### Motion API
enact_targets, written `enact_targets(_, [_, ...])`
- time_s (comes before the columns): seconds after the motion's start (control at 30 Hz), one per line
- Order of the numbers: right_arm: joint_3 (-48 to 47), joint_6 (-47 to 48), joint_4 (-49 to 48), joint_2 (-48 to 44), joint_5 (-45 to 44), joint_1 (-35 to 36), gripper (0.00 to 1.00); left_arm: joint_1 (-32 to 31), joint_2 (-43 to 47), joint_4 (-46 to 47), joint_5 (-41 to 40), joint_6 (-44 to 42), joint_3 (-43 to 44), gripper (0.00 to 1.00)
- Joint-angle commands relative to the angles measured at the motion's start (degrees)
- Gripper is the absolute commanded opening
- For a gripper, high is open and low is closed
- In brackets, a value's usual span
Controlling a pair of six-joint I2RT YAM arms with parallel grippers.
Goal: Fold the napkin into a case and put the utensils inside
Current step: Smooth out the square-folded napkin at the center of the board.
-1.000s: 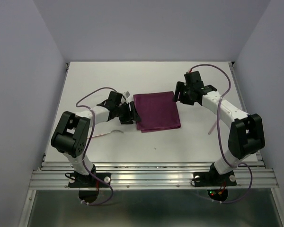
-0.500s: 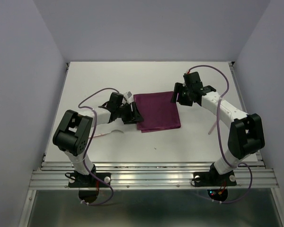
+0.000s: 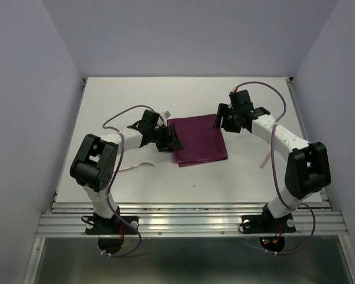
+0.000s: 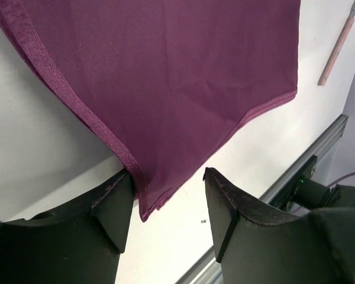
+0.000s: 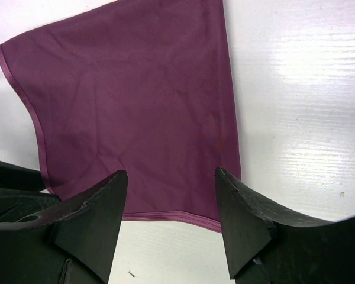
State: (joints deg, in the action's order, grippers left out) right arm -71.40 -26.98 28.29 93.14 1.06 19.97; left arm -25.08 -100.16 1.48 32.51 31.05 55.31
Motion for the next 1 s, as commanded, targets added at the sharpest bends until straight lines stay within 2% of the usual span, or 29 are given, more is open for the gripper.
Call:
enact_targets(0.0, [0.6, 0.4, -2.0, -0.9, 0.0, 0.2, 0.66, -0.3, 0.1, -9.0, 3.8, -2.7, 5.0, 0.59])
enact_targets(0.2, [0.7, 0.3, -2.0, -1.1, -0.3, 0.2, 0.66, -0.2, 1.1, -9.9, 9.2, -1.3, 6.9, 0.58])
enact_targets(0.5, [0.4, 0.4, -2.0, -0.9, 0.1, 0.2, 0.66, -0.2, 1.0, -10.2, 11.0, -0.6, 4.6, 0.57])
enact_targets(0.8, [0.3, 0.5, -2.1, 0.2, 1.0, 0.2, 0.66, -0.2, -0.4, -16.9, -2.1, -4.0, 3.9, 0.56])
enact_targets(0.97, [0.3, 1.0, -2.0, 1.1, 0.8, 0.2, 0.66, -0.3, -1.5, -18.0, -3.2, -5.0, 4.4, 0.55])
